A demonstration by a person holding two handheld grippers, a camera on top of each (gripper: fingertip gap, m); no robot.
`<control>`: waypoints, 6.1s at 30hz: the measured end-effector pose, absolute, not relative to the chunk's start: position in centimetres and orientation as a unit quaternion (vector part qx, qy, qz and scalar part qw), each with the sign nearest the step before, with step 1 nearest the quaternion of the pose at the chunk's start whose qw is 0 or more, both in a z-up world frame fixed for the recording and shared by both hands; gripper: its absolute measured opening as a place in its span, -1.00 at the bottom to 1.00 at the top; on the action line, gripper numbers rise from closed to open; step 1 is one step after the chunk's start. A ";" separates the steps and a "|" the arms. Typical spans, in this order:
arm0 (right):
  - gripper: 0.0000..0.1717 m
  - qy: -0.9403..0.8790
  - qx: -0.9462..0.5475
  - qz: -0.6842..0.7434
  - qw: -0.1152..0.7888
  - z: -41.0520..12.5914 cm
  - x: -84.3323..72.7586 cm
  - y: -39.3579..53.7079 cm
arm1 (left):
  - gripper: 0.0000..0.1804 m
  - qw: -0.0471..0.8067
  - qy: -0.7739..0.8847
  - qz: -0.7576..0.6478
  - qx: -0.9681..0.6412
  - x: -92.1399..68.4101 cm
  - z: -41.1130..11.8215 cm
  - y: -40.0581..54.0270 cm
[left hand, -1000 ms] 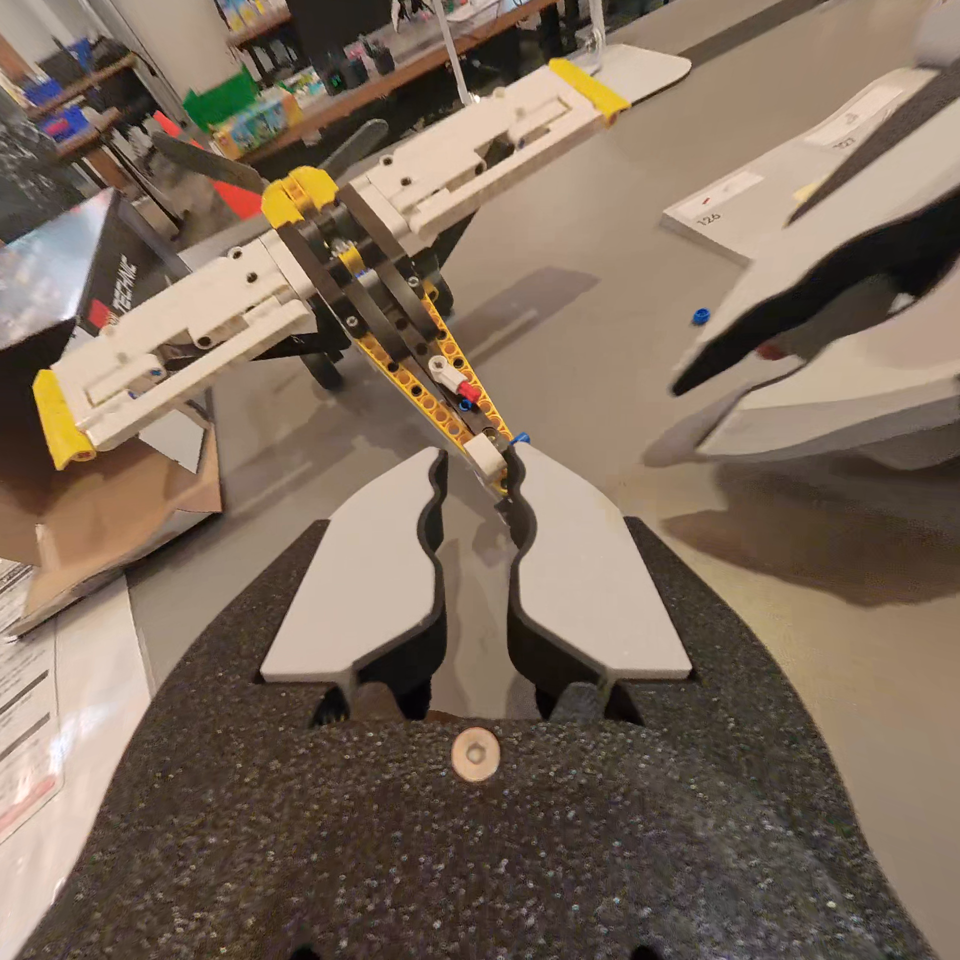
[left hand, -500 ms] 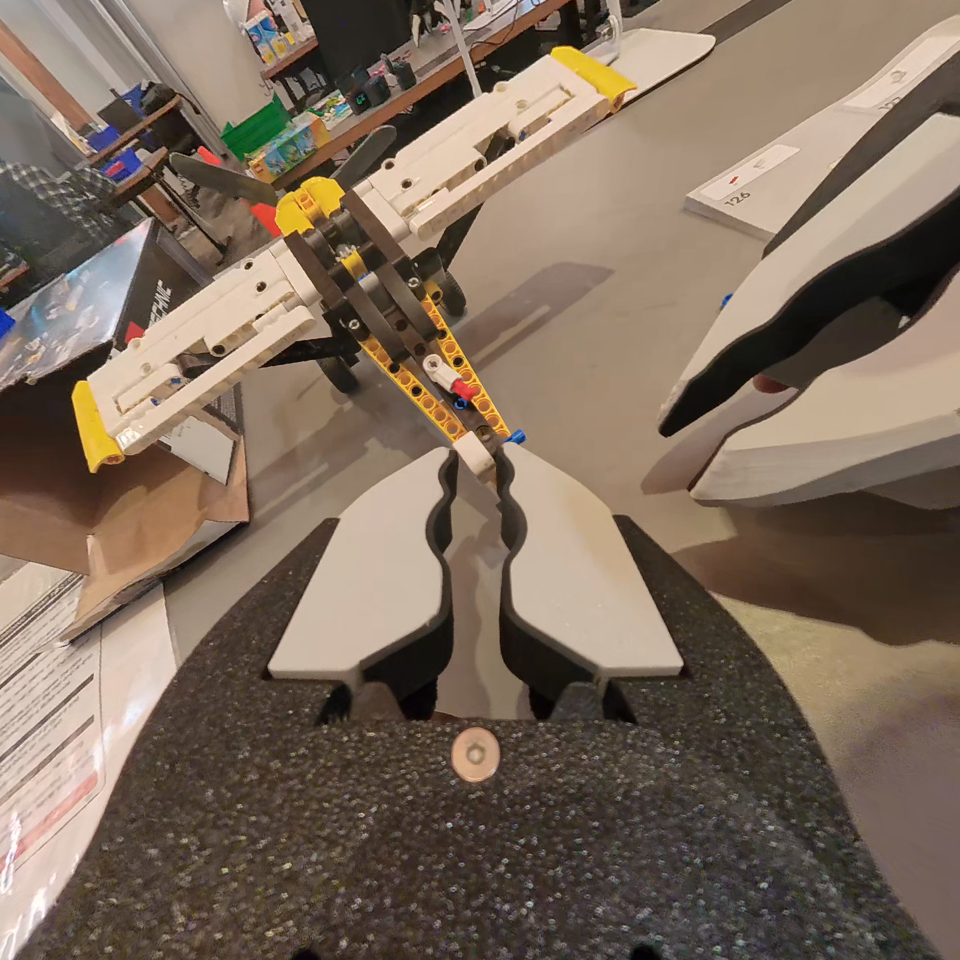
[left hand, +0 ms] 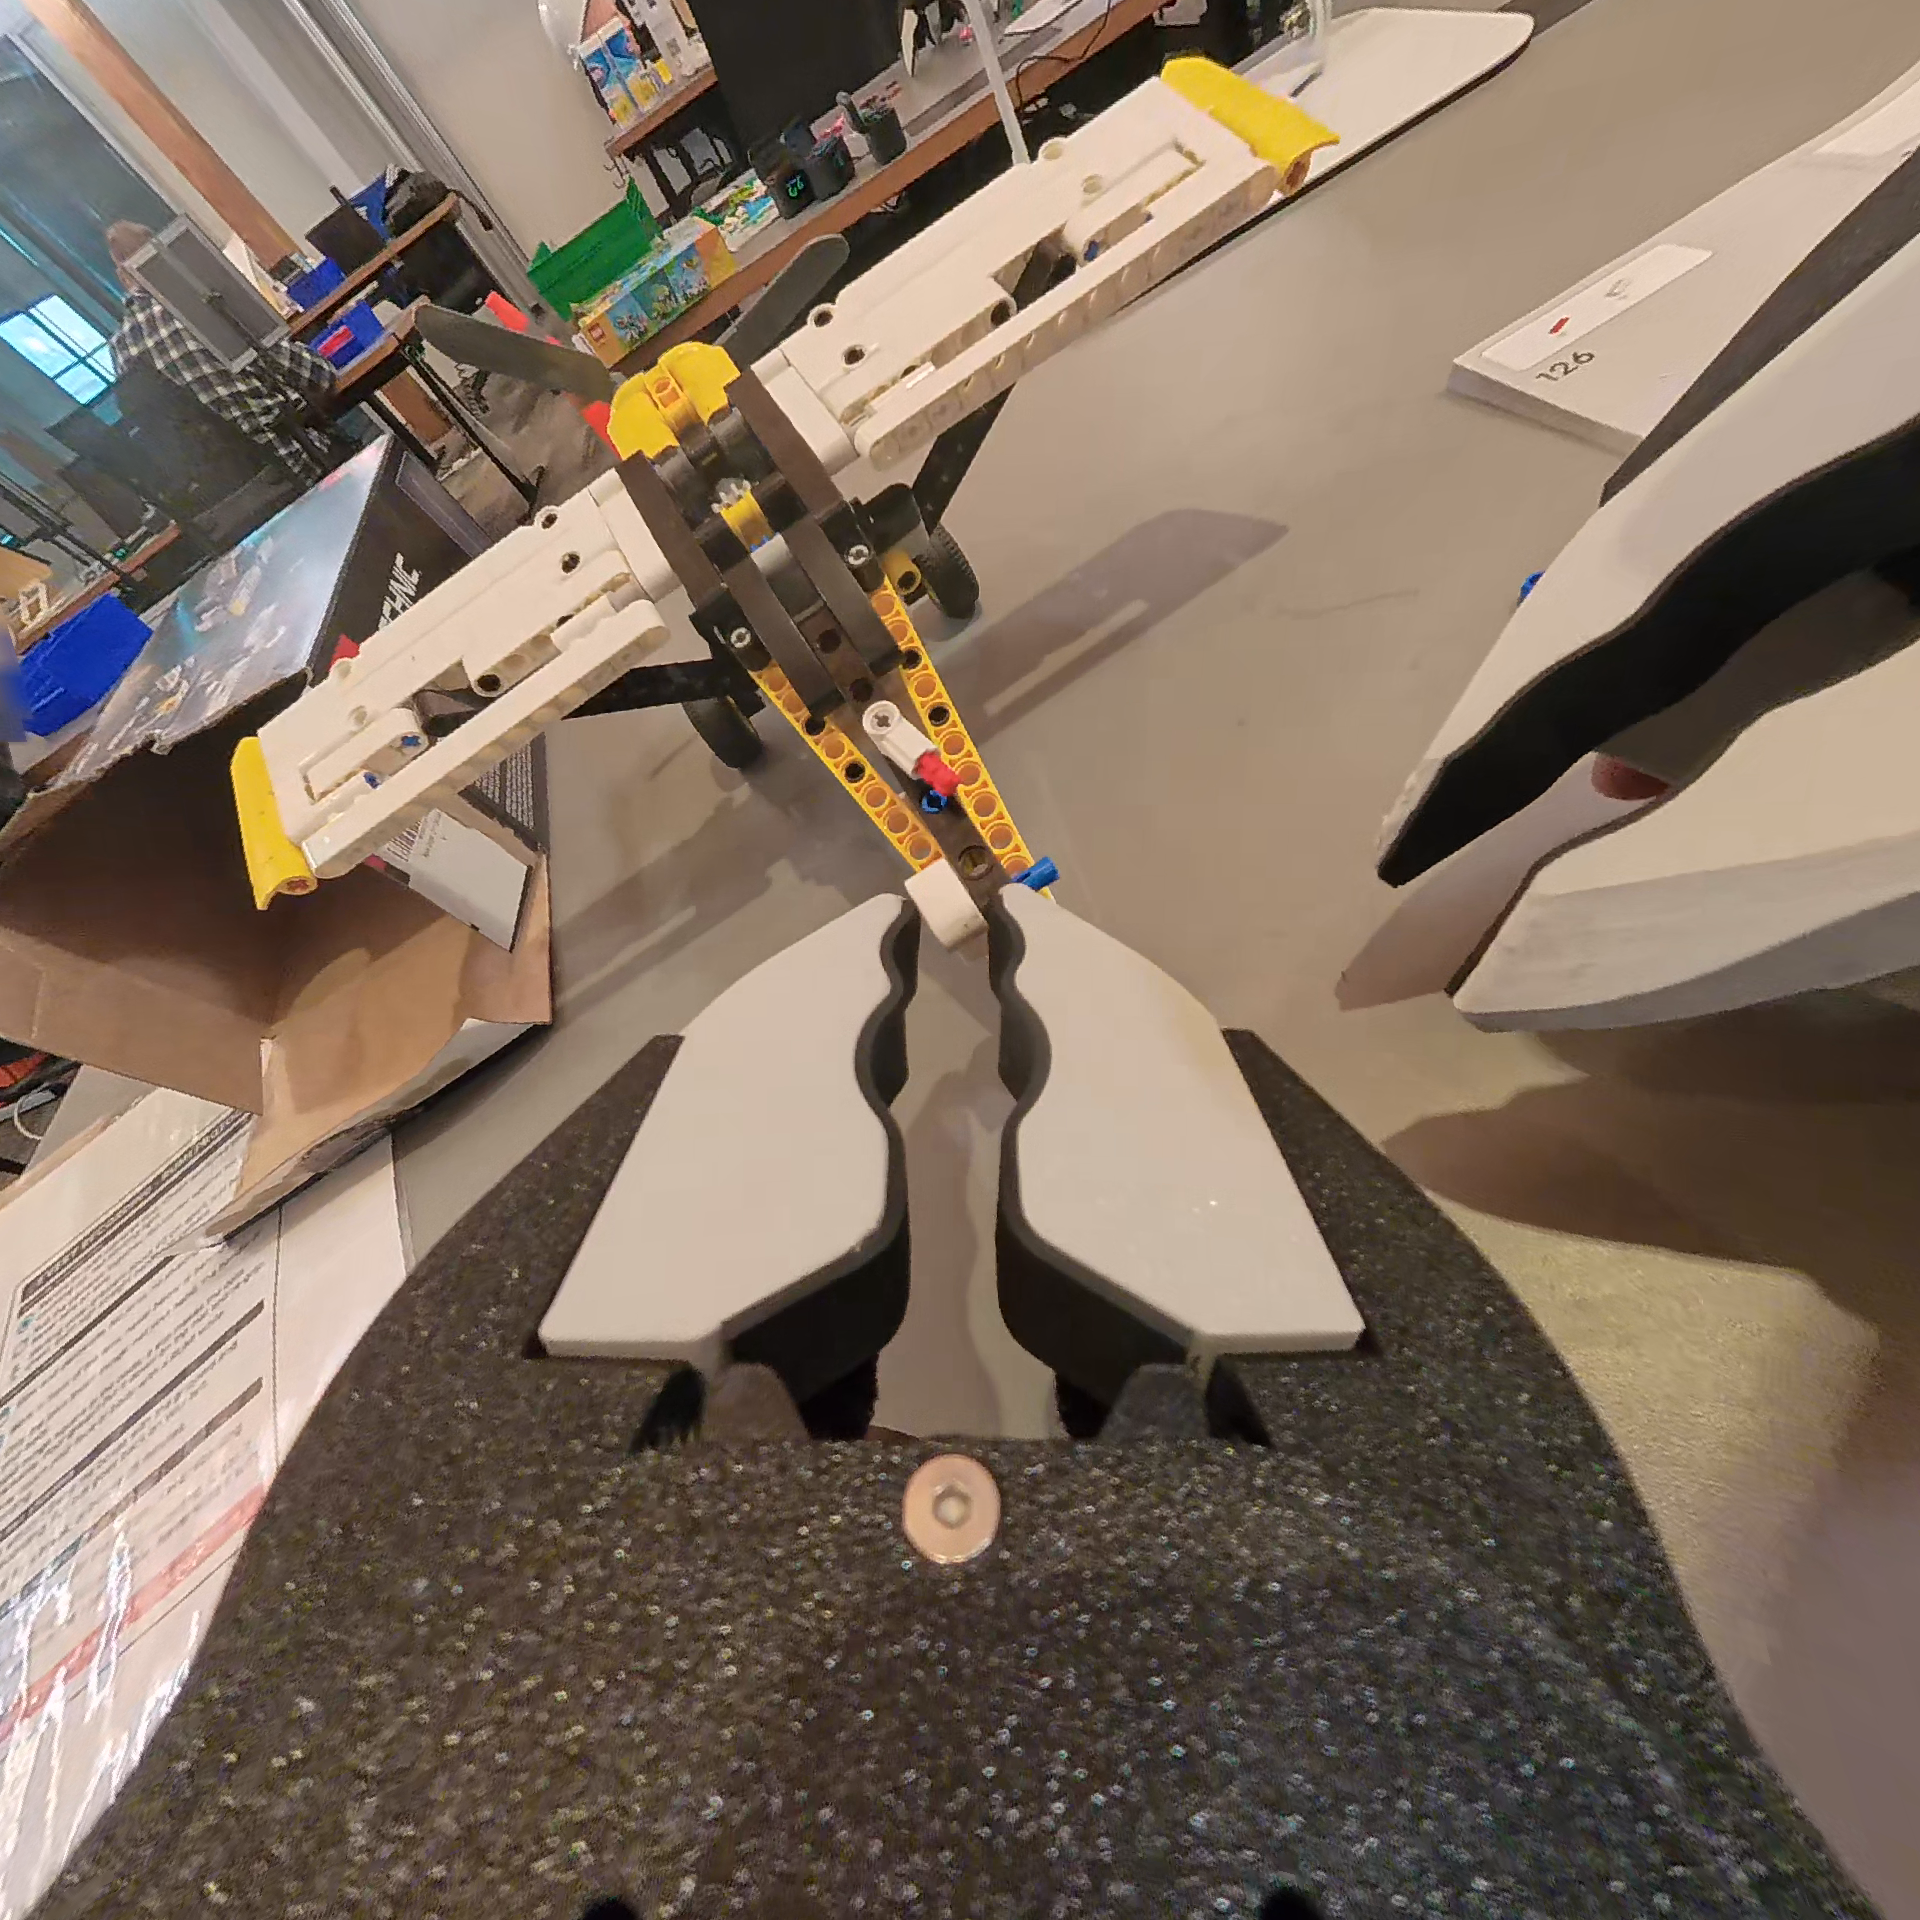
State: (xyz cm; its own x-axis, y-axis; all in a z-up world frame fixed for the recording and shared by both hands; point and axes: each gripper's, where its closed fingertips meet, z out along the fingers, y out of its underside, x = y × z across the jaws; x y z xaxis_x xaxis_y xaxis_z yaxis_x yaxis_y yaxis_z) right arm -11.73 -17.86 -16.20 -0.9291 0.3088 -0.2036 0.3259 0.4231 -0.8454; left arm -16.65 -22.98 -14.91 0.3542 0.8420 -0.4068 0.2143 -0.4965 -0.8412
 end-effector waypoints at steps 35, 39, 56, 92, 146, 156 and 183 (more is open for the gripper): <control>-0.70 0.830 0.219 -0.507 0.079 -16.4 -11.9 -17.7 | -0.86 0.364 -0.372 0.424 -0.741 -16.7 -15.0 -23.3; -0.70 0.830 0.218 -0.507 0.080 -16.4 -11.9 -17.7 | -0.86 0.363 -0.371 0.425 -0.741 -16.7 -15.0 -23.3; -0.70 0.831 0.216 -0.506 0.079 -16.5 -11.8 -17.8 | -0.87 0.362 -0.373 0.425 -0.742 -16.8 -15.1 -23.2; -0.69 0.816 0.259 -0.512 0.068 -16.1 -12.3 -19.4 | -0.88 0.403 -0.400 0.384 -0.728 -13.3 -14.6 -23.7; -0.81 0.819 -0.546 -0.143 -0.098 -15.5 -11.5 -24.6 | -0.88 0.399 -0.300 0.393 -0.772 -10.9 -14.9 -25.3; -0.78 0.791 -0.593 -0.104 -0.106 -16.4 -12.0 -24.8 | -0.88 0.393 -0.298 0.405 -0.770 -11.0 -14.9 -25.5; -0.90 0.777 -0.614 -0.113 -0.077 -16.1 -11.6 -24.9 | -0.89 0.370 -0.298 0.431 -0.767 -11.1 -15.0 -25.9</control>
